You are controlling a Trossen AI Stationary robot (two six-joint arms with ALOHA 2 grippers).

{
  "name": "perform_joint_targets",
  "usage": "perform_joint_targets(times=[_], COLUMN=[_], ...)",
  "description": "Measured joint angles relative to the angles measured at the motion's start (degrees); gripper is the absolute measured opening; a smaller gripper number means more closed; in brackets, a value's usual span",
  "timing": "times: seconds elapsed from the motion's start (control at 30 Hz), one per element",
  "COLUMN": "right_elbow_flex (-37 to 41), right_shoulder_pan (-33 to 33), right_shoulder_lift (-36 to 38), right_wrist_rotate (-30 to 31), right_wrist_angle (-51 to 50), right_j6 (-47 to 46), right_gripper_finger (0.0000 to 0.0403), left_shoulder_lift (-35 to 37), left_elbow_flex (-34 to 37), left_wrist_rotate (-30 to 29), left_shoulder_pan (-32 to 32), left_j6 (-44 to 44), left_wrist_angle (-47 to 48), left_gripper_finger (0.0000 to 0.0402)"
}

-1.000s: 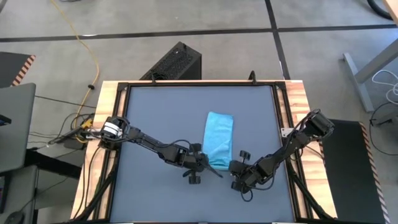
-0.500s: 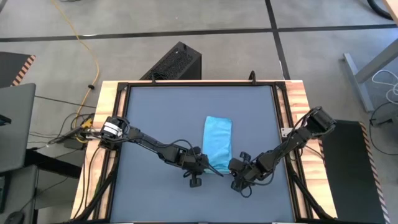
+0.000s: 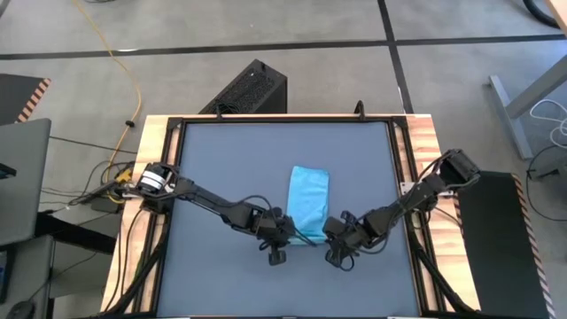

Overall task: Roll towel
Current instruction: Roll the blue microfiber towel

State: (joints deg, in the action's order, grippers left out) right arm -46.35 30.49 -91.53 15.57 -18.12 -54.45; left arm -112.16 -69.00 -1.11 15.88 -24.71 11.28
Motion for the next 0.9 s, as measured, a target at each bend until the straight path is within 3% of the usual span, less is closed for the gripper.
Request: perform_joint_targets(times=[0.47, 0.9], right_elbow_flex=[-0.09, 0.06], right_shoulder_pan=[-1.28, -1.21], right_shoulder_lift=[0.04, 0.05], right_wrist_rotate=[-0.63, 4.65], right_wrist_angle=[-0.65, -0.41], right_j6=[0.74, 2.41], right_gripper_finger=[0.0031, 0.0173], left_shoulder_lift=[-0.31, -0.32], left_elbow_flex=[0.88, 0.92], left_wrist_rotate=[-1.11, -1.07], left_shoulder_pan=[-0.72, -0.68], left_j6=[-3.64, -3.87], left_wrist_angle=[0.45, 1.12], left_gripper_finger=[0.0, 0.0])
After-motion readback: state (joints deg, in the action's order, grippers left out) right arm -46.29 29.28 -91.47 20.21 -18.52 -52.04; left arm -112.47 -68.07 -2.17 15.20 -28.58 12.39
